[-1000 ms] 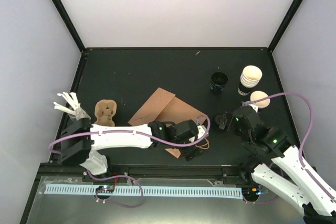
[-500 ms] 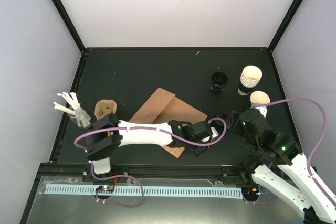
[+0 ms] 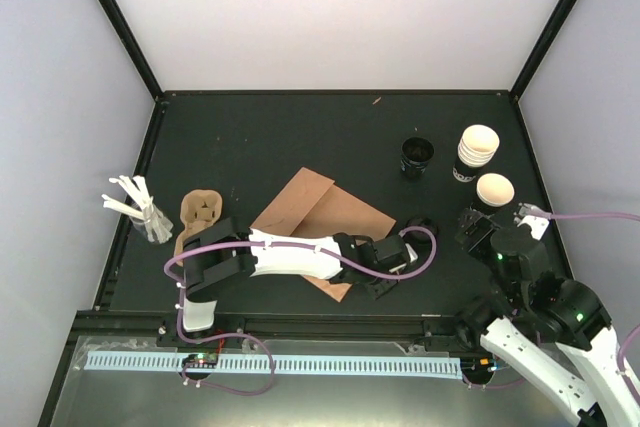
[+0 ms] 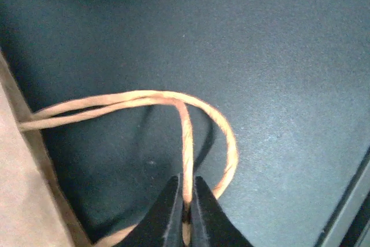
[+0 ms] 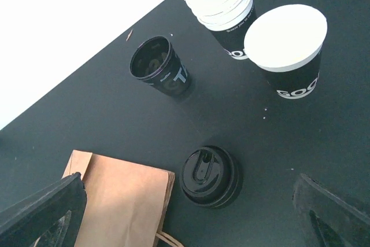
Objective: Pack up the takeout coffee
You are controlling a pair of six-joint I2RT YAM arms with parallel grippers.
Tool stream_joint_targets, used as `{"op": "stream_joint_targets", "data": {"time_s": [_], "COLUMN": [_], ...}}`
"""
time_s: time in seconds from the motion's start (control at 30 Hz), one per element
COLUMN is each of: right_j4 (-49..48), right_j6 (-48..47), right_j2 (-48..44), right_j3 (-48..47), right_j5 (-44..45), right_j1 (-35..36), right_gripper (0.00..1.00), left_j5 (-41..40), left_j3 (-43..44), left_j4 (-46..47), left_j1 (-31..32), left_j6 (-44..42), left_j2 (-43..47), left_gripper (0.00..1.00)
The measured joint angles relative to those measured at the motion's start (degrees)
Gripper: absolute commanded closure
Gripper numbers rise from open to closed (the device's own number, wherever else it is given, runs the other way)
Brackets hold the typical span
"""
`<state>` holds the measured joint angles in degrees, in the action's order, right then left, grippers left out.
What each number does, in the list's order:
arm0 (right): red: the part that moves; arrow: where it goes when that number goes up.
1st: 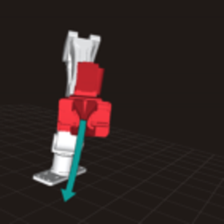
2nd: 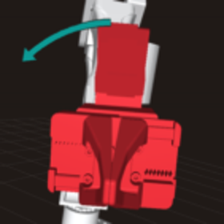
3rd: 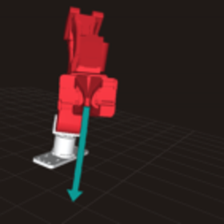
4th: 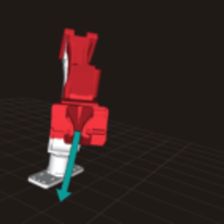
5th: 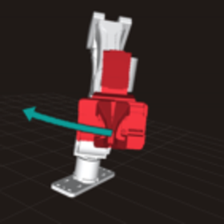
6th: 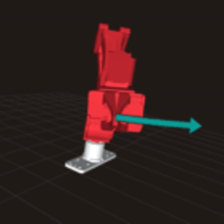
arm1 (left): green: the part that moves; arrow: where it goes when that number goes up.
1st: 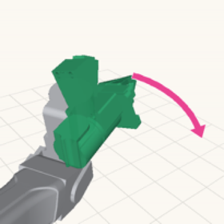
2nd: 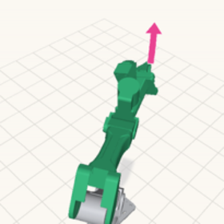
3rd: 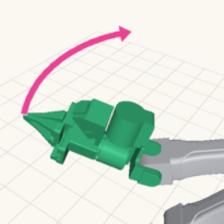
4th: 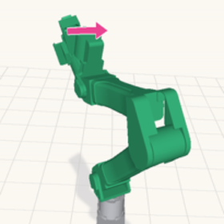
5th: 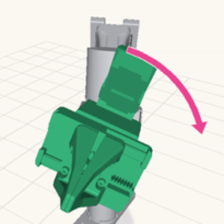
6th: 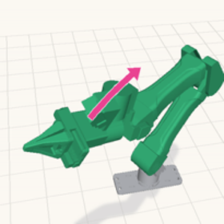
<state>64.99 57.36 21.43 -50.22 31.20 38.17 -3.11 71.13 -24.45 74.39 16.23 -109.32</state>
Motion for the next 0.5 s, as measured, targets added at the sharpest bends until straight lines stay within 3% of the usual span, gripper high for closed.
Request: {"op": "stream_joint_targets", "data": {"time_s": [0.27, 0.5], "right_j4": [-3.9, -13.9], "right_j6": [-4.3, -11.1], "right_j2": [2.4, 4.6], "right_j3": [2.2, 6.7], "right_j5": [-4.6, -17.3], "right_j1": [0.0, 0.0], "right_gripper": [0.0, 0.02], "left_j5": [-4.1, -9.5], "left_j3": [0.0, -0.1], "left_j4": [-0.6, -3.8], "left_j1": [0.0, -0.3], "left_j6": [1.2, 1.4], "left_j2": [2.4, 18.0], "left_gripper": [0.98, 0.98]}}
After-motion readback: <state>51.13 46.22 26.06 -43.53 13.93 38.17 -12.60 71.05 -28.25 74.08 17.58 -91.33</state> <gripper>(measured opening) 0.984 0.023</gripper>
